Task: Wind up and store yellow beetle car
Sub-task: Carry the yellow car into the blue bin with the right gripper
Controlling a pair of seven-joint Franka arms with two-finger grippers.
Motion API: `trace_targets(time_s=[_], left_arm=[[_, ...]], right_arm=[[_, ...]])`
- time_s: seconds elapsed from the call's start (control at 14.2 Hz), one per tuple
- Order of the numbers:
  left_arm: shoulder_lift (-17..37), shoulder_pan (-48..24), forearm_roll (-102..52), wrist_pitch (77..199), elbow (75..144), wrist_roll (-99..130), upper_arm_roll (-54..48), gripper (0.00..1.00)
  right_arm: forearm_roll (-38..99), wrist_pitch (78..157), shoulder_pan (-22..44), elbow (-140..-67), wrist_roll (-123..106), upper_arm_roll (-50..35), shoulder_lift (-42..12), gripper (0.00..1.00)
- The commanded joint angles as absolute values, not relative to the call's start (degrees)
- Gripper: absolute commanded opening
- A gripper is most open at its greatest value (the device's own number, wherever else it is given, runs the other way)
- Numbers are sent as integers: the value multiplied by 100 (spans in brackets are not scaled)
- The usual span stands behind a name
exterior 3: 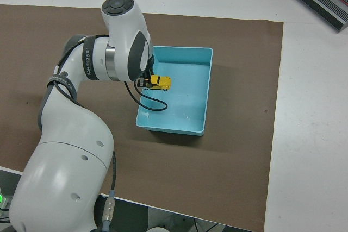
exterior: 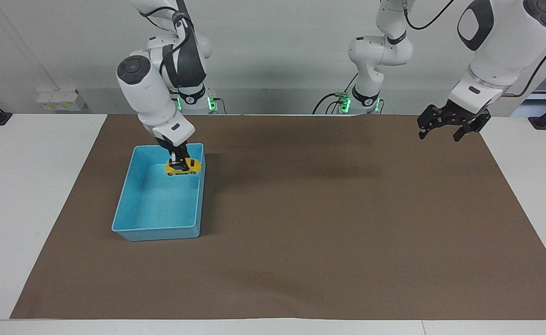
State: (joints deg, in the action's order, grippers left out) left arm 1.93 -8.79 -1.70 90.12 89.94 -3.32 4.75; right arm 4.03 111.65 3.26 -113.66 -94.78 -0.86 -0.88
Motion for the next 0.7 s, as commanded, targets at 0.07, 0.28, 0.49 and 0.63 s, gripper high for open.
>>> trace_targets(time_s=[0.07,0.28,0.49,0.63], left_arm=[[246,-817,-62,8877,8868,-272,422,100],[246,-826,-61,8877,8868,-264,422,100],[246,-826,-62,8877,8868,-272,422,100],[246,-826,-53,8877,8868,-264,422,100]], right_arm=[[299,11836,-87,-12083,-10238,-158,158,0],[299,12382,-62,-12427,-10266,-158,150,0],[299,13023,-44,-12673,-10292,-158,-52,0],[299,13436,-44,-12919,-10292,-167,-131,0]])
